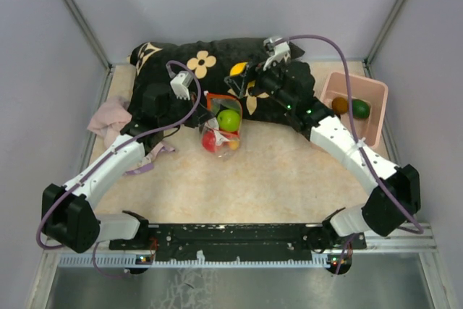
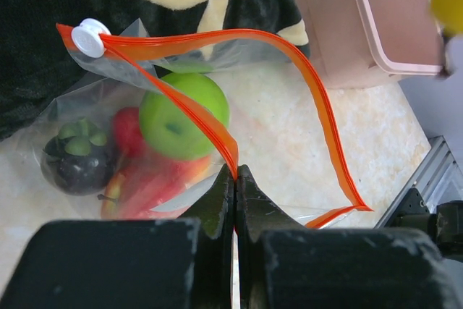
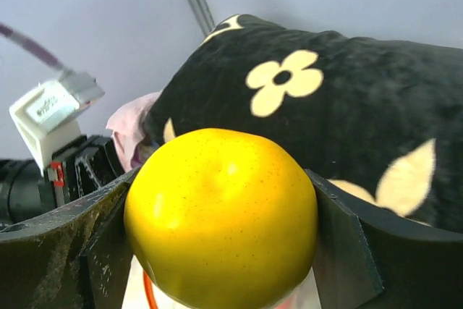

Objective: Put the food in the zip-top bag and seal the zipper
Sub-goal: Place the fake fruit in the zipper food storage bag.

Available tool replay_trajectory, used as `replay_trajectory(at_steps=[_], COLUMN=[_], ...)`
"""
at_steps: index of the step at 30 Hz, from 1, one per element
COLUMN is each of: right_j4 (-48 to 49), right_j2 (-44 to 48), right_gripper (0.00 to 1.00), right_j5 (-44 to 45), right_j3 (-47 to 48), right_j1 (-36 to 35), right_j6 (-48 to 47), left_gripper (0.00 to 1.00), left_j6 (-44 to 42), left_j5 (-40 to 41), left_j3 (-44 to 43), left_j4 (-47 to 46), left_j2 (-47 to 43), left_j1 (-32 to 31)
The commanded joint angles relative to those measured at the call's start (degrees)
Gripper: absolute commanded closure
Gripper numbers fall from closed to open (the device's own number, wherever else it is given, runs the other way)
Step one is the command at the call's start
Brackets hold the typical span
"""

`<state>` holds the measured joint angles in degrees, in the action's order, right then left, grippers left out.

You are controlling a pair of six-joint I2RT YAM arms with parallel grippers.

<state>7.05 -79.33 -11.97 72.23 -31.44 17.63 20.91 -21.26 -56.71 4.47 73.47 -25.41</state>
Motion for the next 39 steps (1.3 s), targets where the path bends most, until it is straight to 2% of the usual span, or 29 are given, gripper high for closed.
replay_trajectory(at_steps=[1, 14, 20, 25, 31, 39], right_j4=[12.77, 24.92, 24.43, 20.88, 16.27, 11.18], right_j2=[-1.65, -4.25, -4.82, -4.98, -5.23, -5.04], right_gripper=[0.75, 0.74, 0.70, 0.57, 0.34, 0.20], right_j5=[-1.24, -3.47, -4.66, -7.67, -8.14, -9.93], right_j3=[-3.78, -15.15, -16.87, -16.75, -16.22, -13.22], right_j1=[-2.97, -5.63, -6.17, -6.33, -6.39, -6.39], right_j6=[-3.24, -6.87, -7.60, -7.32, -7.68, -6.41], left_gripper=[1.00, 1.00, 1.00, 1.00, 1.00, 1.00], left_j6=[1.60, 6.43, 7.92, 8.93, 9.09, 9.20], left_j5=[-1.03, -3.08, -1.84, -0.73, 0.07, 0.54], left_j3=[-0.08, 1.22, 1.65, 2.55, 2.99, 4.06], left_j4=[-3.31, -6.22, -6.91, -7.33, -7.60, -7.78], left_j2=[-2.11, -2.28, -2.21, -2.46, -2.62, -3.36], left_j1=[-0.18, -0.17, -0.16, -0.19, -0.10, -0.17])
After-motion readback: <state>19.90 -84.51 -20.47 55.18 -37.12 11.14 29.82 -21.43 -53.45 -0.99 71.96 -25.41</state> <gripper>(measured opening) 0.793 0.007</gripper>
